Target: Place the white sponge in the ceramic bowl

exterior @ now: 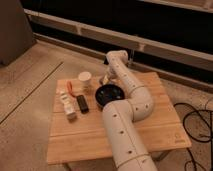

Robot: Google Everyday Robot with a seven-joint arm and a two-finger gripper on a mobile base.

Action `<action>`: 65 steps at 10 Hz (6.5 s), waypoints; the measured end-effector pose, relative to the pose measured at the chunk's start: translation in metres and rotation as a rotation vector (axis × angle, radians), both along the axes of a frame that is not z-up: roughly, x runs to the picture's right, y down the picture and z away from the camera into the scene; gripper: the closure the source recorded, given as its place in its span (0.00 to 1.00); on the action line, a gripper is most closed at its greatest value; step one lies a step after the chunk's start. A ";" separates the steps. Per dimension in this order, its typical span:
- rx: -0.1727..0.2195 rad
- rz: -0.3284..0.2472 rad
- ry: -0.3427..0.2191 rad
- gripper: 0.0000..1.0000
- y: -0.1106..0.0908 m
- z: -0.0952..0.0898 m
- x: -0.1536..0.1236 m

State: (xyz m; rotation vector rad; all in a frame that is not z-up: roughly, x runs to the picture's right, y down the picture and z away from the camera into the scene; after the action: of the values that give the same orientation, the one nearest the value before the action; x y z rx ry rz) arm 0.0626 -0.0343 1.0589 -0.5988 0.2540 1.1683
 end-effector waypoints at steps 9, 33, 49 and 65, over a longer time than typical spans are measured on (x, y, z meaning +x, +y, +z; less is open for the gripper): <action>0.173 -0.104 0.014 1.00 -0.079 -0.029 0.016; 0.448 -0.267 -0.037 1.00 -0.208 -0.217 0.011; 0.337 -0.203 -0.012 1.00 -0.188 -0.196 0.039; 0.168 -0.160 -0.008 1.00 -0.151 -0.145 0.012</action>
State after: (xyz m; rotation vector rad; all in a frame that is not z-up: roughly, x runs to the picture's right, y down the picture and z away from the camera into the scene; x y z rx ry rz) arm 0.0749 -0.1855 0.9135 -0.4272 0.1909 1.0213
